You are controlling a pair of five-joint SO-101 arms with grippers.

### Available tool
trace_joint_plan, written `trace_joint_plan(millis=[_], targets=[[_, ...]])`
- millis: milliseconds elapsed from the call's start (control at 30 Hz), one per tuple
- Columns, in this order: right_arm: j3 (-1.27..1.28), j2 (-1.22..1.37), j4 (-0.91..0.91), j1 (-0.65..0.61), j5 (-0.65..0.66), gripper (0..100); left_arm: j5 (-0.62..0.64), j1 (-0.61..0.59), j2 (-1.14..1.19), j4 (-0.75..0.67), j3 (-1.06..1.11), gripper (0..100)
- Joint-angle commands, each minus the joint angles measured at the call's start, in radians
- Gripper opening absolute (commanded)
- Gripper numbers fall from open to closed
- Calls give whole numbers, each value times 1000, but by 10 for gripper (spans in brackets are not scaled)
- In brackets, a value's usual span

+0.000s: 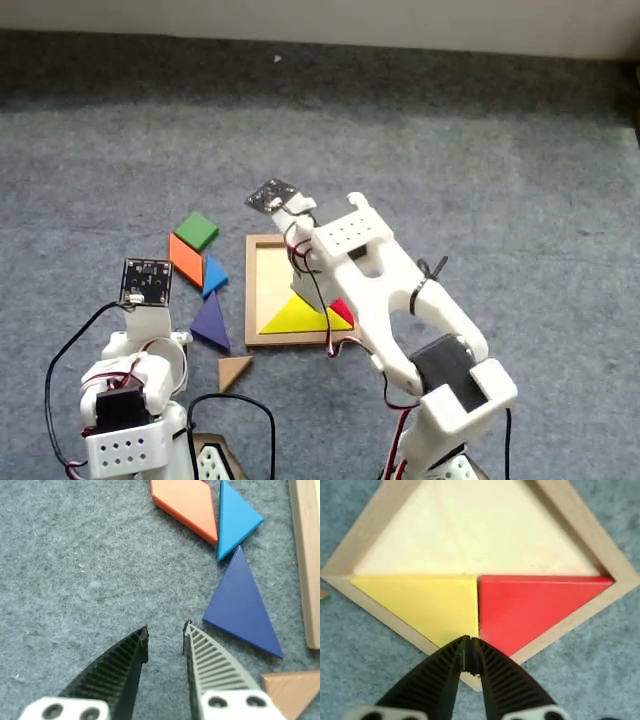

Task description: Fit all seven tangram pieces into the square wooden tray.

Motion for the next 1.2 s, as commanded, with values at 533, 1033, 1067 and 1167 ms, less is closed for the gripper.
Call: trace_joint_plan(millis=[533,1033,1067,1167], targets=[[220,-163,-200,101,71,8,6,-136,-31,-18,-5,136],[444,-955,-36,295,-35,11,-124,-329,-27,-12,-283,137],[478,-993,-36,320,-37,11,-140,-311,-25,-11,-297,137],[564,-1089,-36,392,-41,12,-178,-257,-24,-9,-332,137]])
